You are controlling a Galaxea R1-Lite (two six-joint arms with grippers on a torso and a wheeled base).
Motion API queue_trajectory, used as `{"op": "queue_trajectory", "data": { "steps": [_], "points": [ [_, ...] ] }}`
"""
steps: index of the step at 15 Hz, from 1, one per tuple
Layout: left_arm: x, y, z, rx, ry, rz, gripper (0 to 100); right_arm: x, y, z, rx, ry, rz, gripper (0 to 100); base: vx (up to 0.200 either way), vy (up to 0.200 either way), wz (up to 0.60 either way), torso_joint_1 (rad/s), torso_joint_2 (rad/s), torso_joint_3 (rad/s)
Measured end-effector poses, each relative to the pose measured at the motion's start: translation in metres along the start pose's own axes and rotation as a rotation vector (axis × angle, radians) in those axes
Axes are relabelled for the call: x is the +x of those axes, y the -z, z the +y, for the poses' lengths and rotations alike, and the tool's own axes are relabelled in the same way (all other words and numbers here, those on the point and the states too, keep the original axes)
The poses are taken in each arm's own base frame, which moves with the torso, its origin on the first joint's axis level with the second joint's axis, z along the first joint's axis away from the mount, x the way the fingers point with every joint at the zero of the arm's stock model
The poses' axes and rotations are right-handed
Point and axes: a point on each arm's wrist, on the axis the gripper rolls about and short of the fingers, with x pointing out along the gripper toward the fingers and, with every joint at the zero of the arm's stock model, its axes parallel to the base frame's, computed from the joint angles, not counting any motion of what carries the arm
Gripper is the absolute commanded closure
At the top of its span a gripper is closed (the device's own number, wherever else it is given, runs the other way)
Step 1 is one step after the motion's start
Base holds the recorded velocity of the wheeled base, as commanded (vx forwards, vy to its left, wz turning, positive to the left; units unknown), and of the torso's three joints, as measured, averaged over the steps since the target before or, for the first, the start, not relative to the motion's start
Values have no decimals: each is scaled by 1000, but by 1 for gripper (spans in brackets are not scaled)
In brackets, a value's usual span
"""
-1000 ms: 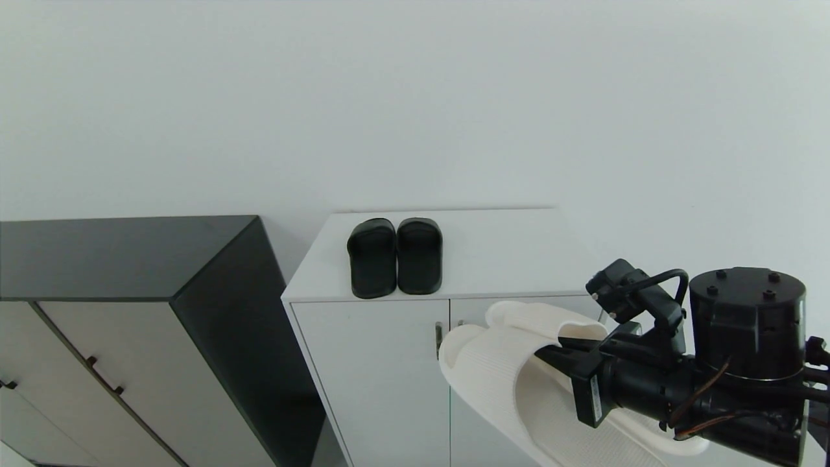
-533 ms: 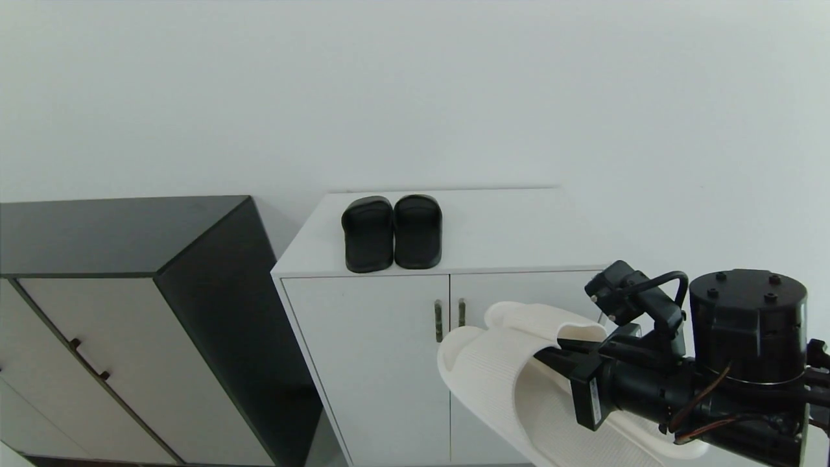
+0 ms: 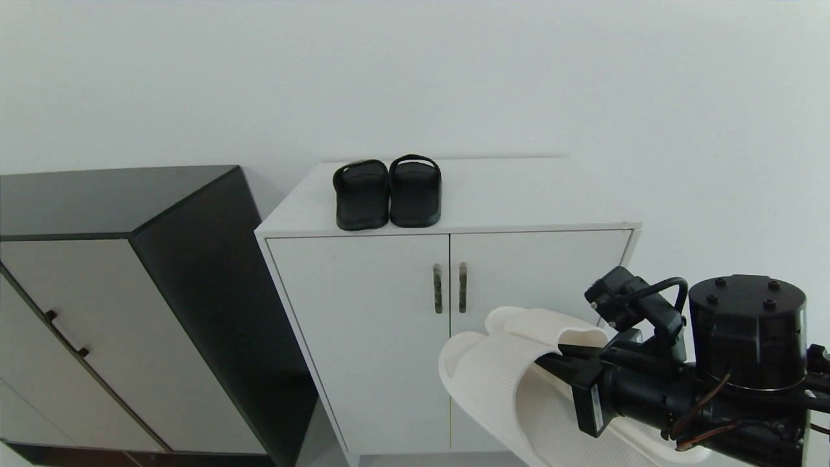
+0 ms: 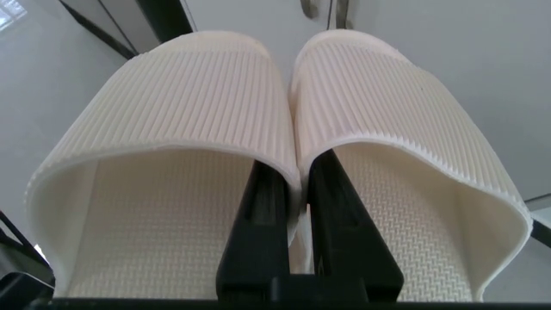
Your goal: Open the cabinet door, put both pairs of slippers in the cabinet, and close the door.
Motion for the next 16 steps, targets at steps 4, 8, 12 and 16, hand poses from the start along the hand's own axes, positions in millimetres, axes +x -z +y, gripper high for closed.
{"op": "queue_trajectory", "data": {
  "steps": [4, 8, 12, 16],
  "points": [
    [0, 0, 0, 0, 0, 0, 0, -1, 1, 0, -29, 1, 0, 100, 0, 0, 0, -167, 483, 317],
    [0, 0, 0, 1, 1, 0, 0, -2, 5, 3, -41, -17, 8, 100, 0, 0, 0, -143, 477, 327],
    [0, 0, 0, 1, 1, 0, 0, -3, 6, 4, -44, -25, 0, 100, 0, 0, 0, -107, 452, 350],
    [0, 0, 0, 1, 2, 1, 0, -2, 7, 4, -48, -26, 5, 100, 0, 0, 0, -46, 436, 387]
  ]
}}
